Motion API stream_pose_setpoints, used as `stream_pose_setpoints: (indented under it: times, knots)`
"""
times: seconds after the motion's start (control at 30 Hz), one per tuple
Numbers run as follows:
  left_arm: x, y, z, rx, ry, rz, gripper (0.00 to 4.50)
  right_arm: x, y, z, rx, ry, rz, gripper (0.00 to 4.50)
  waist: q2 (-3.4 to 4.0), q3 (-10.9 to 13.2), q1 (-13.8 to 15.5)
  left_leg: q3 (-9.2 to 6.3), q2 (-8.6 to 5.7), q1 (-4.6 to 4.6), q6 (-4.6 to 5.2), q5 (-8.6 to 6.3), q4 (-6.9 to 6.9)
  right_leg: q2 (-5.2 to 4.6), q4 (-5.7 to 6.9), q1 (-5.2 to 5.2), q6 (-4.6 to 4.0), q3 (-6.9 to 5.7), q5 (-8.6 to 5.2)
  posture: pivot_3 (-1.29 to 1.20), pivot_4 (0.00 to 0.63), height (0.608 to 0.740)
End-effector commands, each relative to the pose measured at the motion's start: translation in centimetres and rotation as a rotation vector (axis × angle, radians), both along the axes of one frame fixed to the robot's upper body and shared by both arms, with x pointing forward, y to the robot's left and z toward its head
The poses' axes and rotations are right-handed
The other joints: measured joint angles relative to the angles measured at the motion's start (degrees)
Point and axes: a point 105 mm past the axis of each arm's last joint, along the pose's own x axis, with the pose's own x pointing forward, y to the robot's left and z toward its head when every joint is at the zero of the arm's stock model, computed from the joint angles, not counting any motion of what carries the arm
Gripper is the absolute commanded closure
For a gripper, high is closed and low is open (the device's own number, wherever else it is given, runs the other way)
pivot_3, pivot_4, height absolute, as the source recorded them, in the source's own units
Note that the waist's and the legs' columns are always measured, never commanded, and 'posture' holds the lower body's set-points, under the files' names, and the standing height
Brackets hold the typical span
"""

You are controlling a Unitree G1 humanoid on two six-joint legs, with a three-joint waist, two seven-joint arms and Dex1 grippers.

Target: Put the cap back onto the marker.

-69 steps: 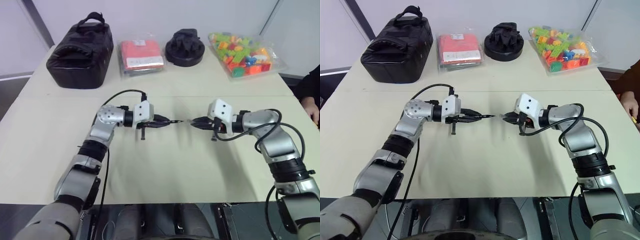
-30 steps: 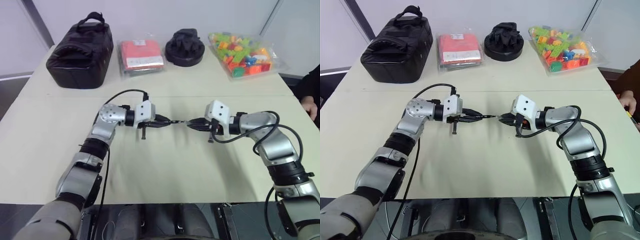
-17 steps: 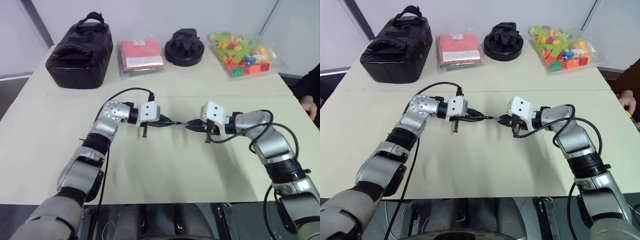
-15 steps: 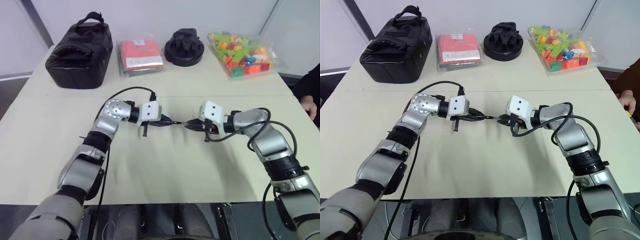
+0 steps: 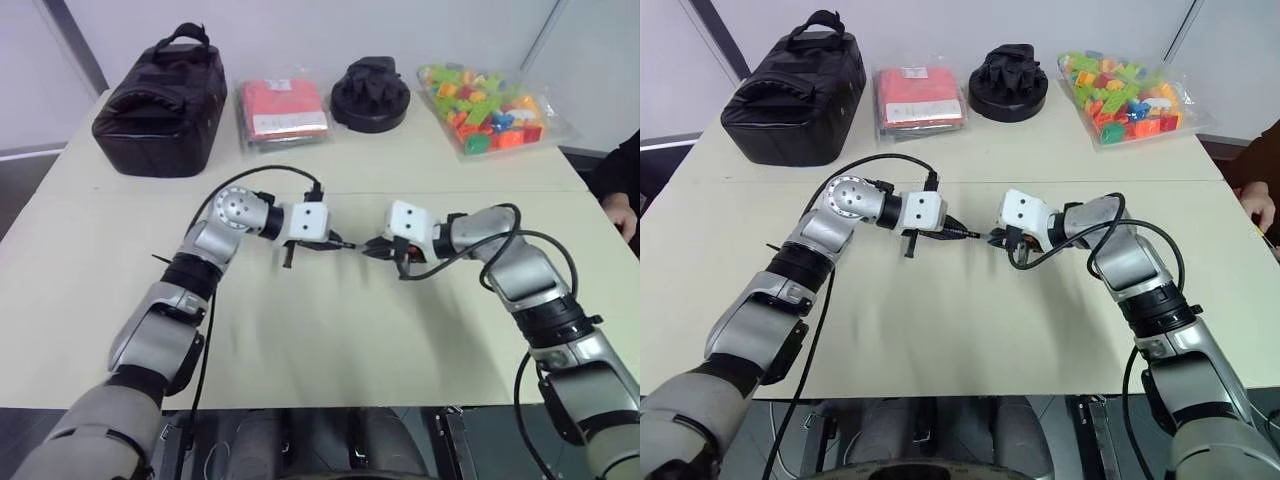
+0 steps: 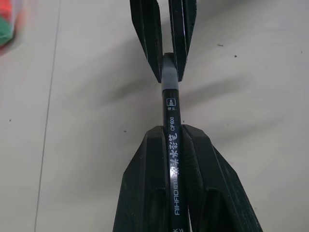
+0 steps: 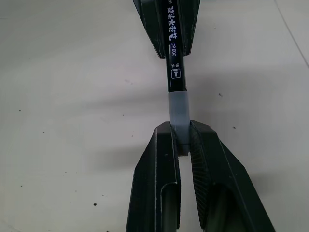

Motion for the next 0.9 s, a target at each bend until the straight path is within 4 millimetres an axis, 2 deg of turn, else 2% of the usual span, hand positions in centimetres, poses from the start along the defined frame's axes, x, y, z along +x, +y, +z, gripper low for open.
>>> stream_pose_setpoints:
  times: [0.03,0.2,0.33,0.63,0.9]
  knots:
    - [-1.1,-2.5,1.3,-0.053,-0.049,-0.089,4.50,-0.7,2.9,3.3,0.061,-0.109,0.101,4.44,0.00,0.00,-0.03,0.00,0.00,0.00,0.00,0.00,0.00,0.00,0.00,0.00,0.00,0.00,0.00,0.00,0.150,0.740]
    - [-1.3,-3.0,1.6,-0.104,-0.032,-0.097,4.50,-1.2,4.6,4.0,0.098,-0.117,0.138,4.44,0.00,0.00,-0.04,0.00,0.02,0.00,0.00,0.00,0.00,0.00,0.00,-0.01,0.00,0.00,0.00,0.00,0.150,0.740]
    - [-1.5,-3.4,2.2,-0.158,-0.023,-0.105,4.50,-1.2,5.1,3.9,0.118,-0.110,0.145,4.44,0.00,0.00,-0.04,0.00,0.01,0.00,0.00,0.00,0.00,0.00,0.00,-0.01,0.00,0.00,0.00,0.00,0.150,0.740]
    - [-1.7,-3.3,2.7,-0.211,-0.005,-0.115,4.50,-1.3,4.6,3.5,0.124,-0.100,0.147,4.44,0.00,0.00,-0.04,0.01,0.00,-0.01,0.00,0.00,0.00,0.00,0.00,-0.01,0.00,0.00,0.00,0.00,0.150,0.740]
    - [-1.5,-2.8,1.8,-0.164,-0.012,-0.101,4.50,-1.0,4.0,3.5,0.088,-0.110,0.146,4.44,0.00,0.00,-0.01,0.00,0.01,0.00,0.00,0.00,0.00,0.00,0.00,-0.01,0.00,0.00,0.00,0.00,0.150,0.740]
